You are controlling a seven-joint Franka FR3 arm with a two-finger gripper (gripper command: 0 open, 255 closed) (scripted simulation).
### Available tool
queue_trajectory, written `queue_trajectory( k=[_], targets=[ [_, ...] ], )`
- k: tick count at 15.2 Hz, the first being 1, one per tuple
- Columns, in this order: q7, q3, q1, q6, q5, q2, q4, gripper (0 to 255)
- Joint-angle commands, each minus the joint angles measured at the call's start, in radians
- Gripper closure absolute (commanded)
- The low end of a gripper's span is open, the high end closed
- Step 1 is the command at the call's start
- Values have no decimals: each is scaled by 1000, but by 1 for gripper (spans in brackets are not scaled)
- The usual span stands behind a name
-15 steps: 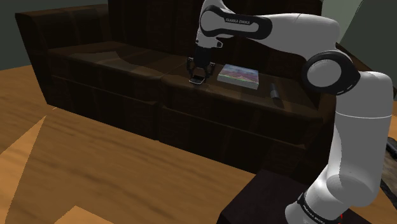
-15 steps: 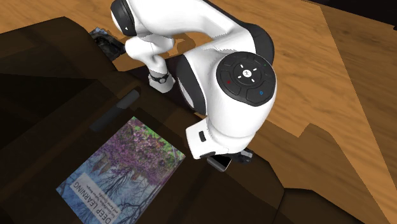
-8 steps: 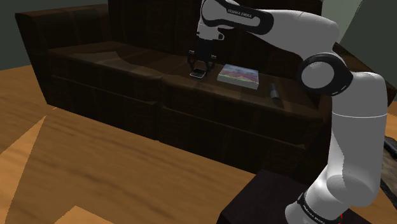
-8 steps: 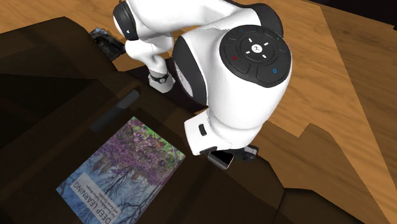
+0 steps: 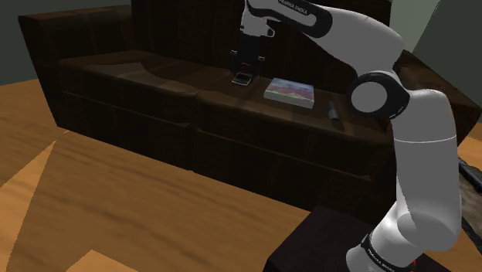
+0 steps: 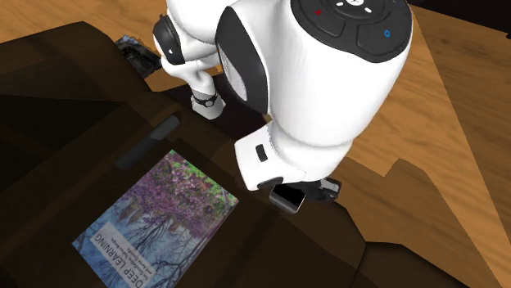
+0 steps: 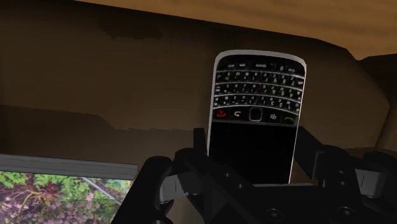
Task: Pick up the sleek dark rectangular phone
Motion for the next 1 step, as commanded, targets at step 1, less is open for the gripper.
queue_trajectory(
  k=[1],
  targets=[
    [1,0,3,-20,-2,17,37,255]
  ],
)
